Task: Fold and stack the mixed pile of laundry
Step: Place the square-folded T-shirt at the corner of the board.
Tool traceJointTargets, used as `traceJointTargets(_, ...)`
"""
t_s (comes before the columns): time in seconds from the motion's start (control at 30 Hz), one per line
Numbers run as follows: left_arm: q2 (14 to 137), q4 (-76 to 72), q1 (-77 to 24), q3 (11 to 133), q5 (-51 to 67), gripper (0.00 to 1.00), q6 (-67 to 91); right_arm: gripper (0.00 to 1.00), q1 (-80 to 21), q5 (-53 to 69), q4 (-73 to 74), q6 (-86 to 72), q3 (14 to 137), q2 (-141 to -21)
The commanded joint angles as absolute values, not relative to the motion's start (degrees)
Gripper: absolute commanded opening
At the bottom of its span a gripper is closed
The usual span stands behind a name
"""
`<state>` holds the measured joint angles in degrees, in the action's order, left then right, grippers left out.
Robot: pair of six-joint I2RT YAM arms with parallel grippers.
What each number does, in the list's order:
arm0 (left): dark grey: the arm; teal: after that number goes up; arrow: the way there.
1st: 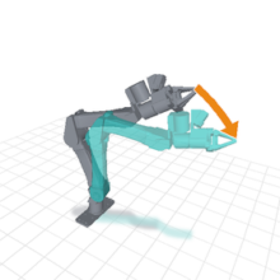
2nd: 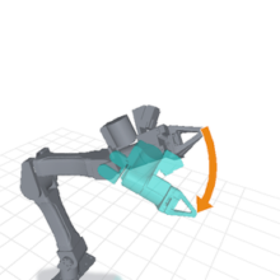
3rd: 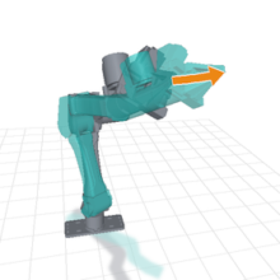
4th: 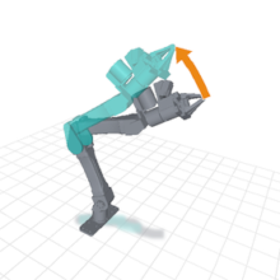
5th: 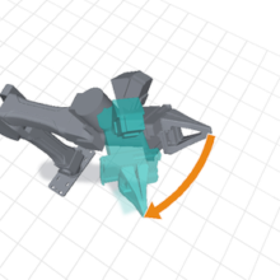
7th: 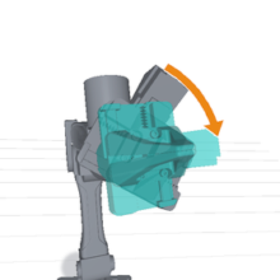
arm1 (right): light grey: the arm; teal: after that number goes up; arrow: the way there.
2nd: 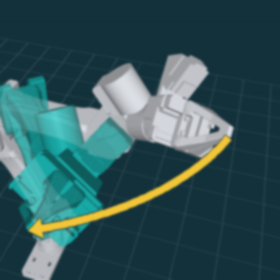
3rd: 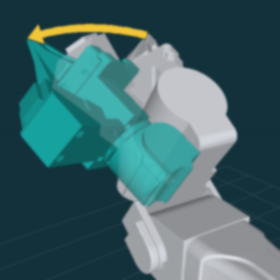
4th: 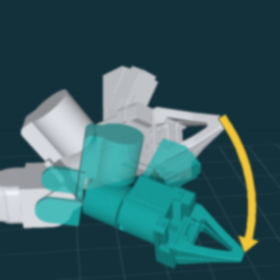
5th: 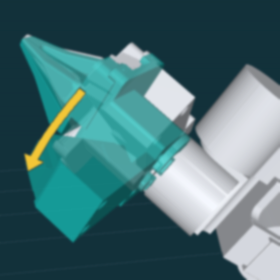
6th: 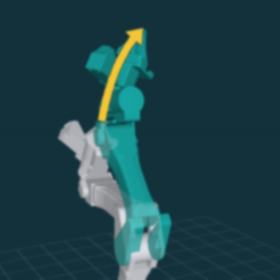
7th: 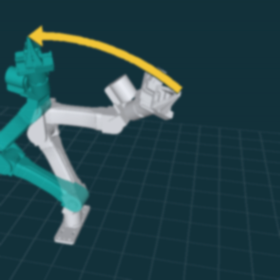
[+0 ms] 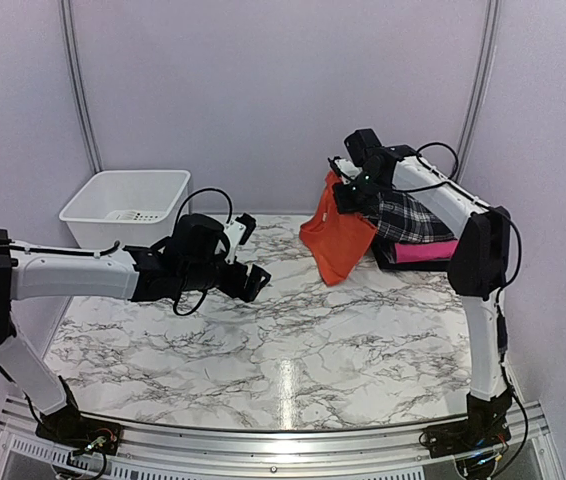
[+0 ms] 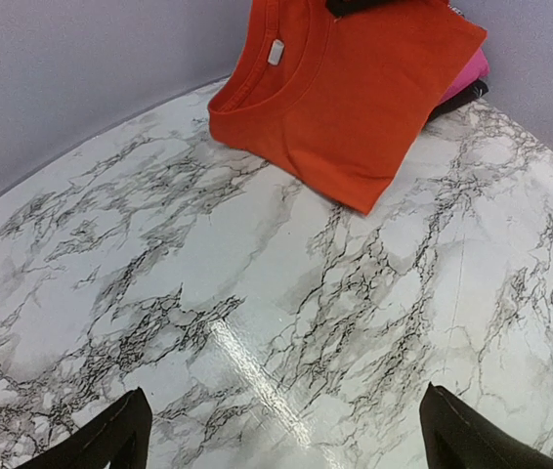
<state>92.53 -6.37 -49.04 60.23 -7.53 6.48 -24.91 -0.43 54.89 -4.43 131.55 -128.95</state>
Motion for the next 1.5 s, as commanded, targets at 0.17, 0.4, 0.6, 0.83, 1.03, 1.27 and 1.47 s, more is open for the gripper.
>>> traceJointTargets(0.17,94.89,-3.25,-49.04,62.55,-5.22,0.99,5.54,0.00,-20.21,-4.01,57.13,-1.60,137.22,-121.34)
traceJointTargets(0.4,94.95,-3.27,-49.04,62.78,-3.75,0.99,5.19,0.00,-18.43,-3.89,57.72,-1.32,139.98,-117.18)
traceJointTargets(0.6,95.41,-3.39,-49.04,63.01,-2.90,0.99,5.25,0.00,-14.73,-2.27,56.60,-1.19,139.16,-115.10)
traceJointTargets(0.83,95.62,-2.68,-49.05,63.35,-3.56,0.99,4.61,0.00,-8.95,2.74,52.22,-0.23,132.39,-117.62)
traceJointTargets(1.03,95.31,-1.48,-49.04,63.37,-4.96,0.99,3.54,0.00,-2.46,4.78,48.91,-0.09,131.33,-121.36)
traceJointTargets(1.27,96.14,-0.61,-48.88,64.06,-5.12,0.99,2.50,0.00,6.66,11.86,43.11,0.68,131.53,-124.96)
traceJointTargets(1.47,97.73,1.52,-48.39,65.85,-4.28,0.99,1.19,0.08,9.67,14.62,41.16,0.38,131.30,-129.49)
